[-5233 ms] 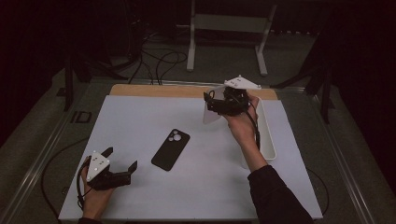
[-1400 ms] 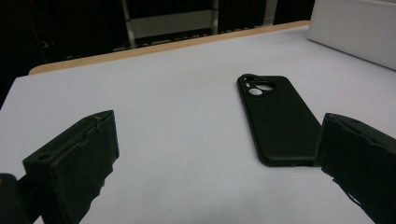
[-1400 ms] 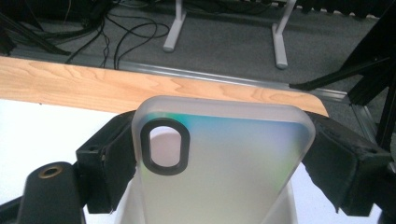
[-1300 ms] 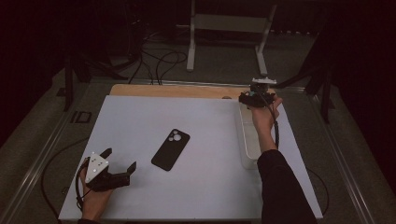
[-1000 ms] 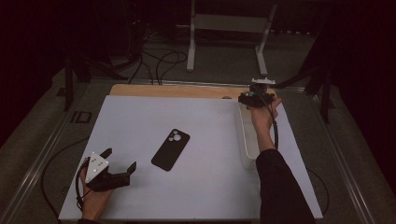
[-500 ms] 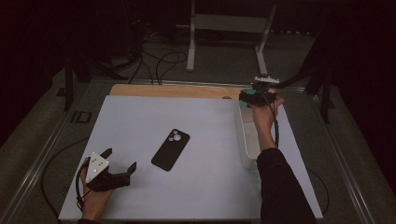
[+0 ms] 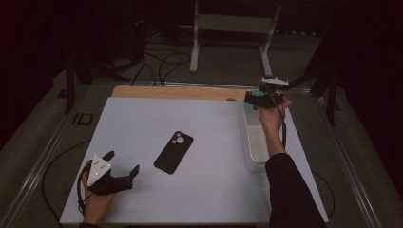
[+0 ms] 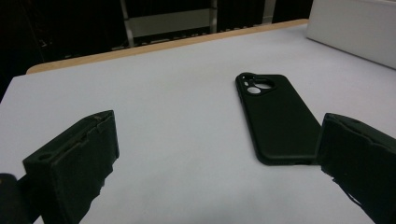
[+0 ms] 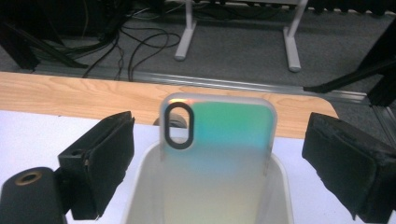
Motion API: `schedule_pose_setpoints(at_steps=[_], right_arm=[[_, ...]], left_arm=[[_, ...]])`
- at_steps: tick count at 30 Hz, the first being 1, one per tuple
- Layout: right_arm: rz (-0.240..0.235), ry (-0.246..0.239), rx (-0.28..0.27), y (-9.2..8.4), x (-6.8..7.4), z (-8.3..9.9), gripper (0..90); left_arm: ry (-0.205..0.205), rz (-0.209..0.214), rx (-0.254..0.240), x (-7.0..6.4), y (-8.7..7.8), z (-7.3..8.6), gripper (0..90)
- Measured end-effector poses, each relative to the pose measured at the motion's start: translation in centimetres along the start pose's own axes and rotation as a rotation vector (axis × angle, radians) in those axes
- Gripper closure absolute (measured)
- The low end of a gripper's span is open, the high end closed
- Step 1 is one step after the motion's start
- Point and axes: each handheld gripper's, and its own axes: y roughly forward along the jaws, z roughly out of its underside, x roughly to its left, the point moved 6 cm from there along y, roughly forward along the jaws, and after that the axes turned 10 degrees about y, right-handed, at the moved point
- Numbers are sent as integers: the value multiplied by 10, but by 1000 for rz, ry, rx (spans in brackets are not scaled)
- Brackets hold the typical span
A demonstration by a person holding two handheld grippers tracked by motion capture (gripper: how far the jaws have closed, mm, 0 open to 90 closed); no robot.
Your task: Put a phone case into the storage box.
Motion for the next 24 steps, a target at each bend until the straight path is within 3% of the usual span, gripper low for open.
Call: schedule_pose_setpoints(at_steps=[15,24], right_arm=[[-136,-66,-22,-32,26,9,93],[-248,-112,-39,-68,48,21,92]], left_arm=[[4,4,6,-1,2,0,0],[3,9,6,-2,3,0,0]])
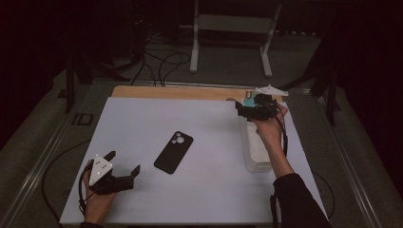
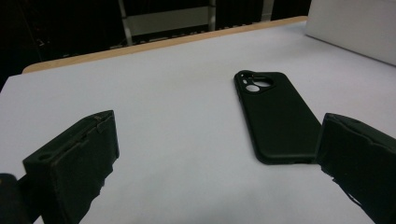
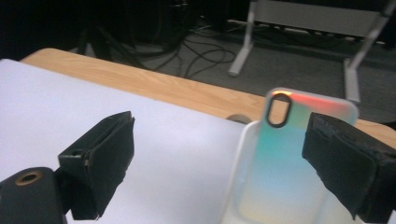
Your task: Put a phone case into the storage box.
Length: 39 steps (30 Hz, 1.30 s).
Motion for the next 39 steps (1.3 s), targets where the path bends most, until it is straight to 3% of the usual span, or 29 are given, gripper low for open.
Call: schedule_pose_setpoints(at_steps=[7,12,18,23,28,30,37,39], right_arm=[[-75,-42,-1,-23,22,13,91],[-130,-46,-16,-36,37,23,91],[-156,-95,-7,-51,47,43,91],[-177,-114,-13,-63,47,58,91],[-160,-148,-33,-75,45,73,91],[-173,-144,-50,-84,45,83,92],[-168,-97,-58,-94,35,105,92],[-167,-92,-87,-98,34,106,94]], left_arm=[[1,0,-1,-1,0,-1,0],[1,0,1,-1,0,0,0],[0,2,1,-1,-1,0,0],[-8,2,-3,-1,-1,-1,0],[-26,8,-3,1,-1,-1,0],[-36,13,-8,1,-1,-2,0],[-44,17,-8,2,-2,-3,0],[-43,19,-5,3,-3,-3,0]])
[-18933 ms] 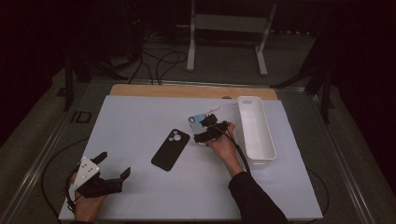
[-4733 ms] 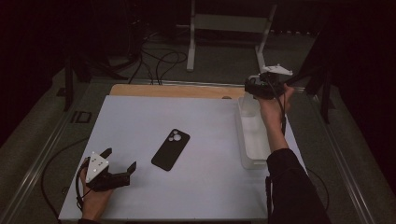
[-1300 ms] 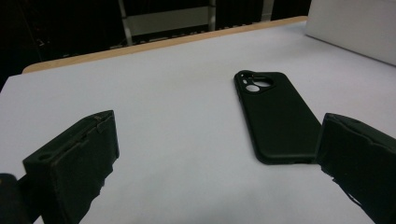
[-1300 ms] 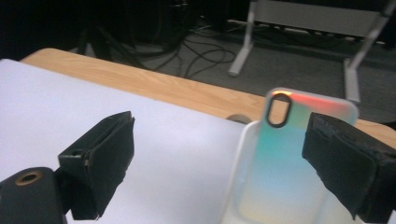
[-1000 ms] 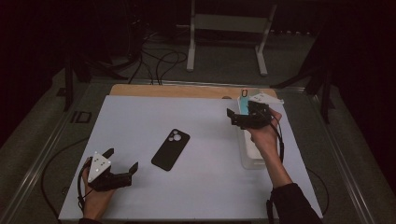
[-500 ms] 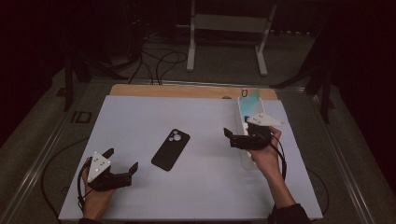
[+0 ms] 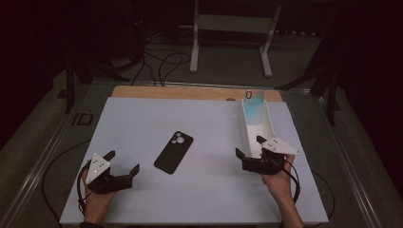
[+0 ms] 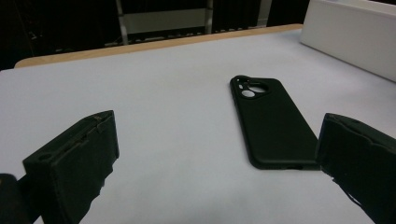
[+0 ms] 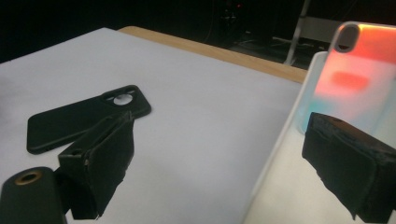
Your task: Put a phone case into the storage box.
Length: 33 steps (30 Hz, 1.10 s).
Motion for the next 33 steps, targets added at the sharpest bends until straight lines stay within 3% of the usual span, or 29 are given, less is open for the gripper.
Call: schedule_pose_setpoints(at_steps=[7,22,33], right_arm=[[-12,-36,-18,-7,9,4,94],[6,-19,-24,-14,3,19,93],[-28,-4,-51,-13,4,27,93]], left_arm=[[-3,5,-3,1,-5,-4,0],[1,21,12,-2,-6,-8,0],[20,54,33,-7,-2,-16,0]])
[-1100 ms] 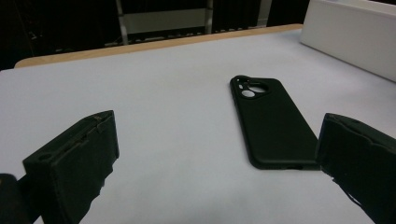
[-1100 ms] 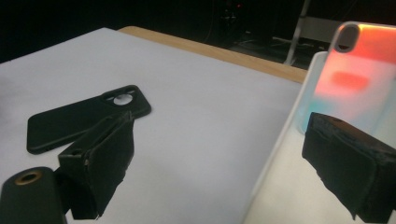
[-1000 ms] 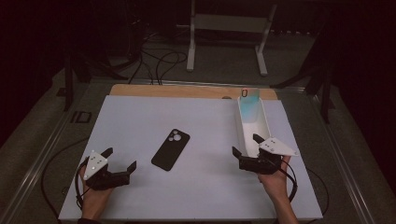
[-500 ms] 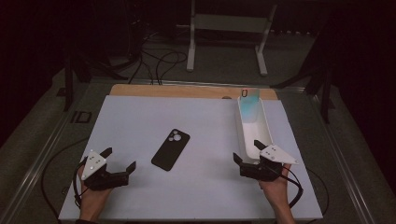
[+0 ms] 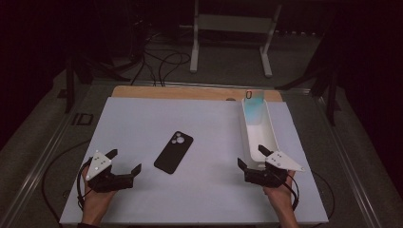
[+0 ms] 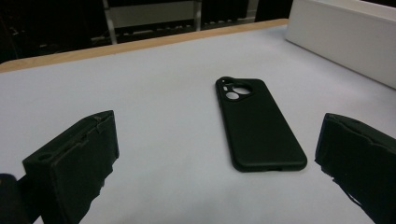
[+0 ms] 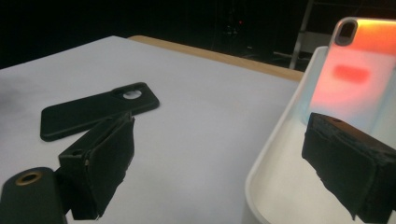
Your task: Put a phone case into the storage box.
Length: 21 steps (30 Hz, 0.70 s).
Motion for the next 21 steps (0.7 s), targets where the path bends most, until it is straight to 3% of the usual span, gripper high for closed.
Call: schedule_pose_setpoints(at_steps=[10,21], right_arm=[[21,17,-10,0,-6,1,93],[32,28,-11,-1,-11,1,93]], left_arm=[[0,18,40,-2,8,-9,0],[14,55,98,-8,30,-22,0]])
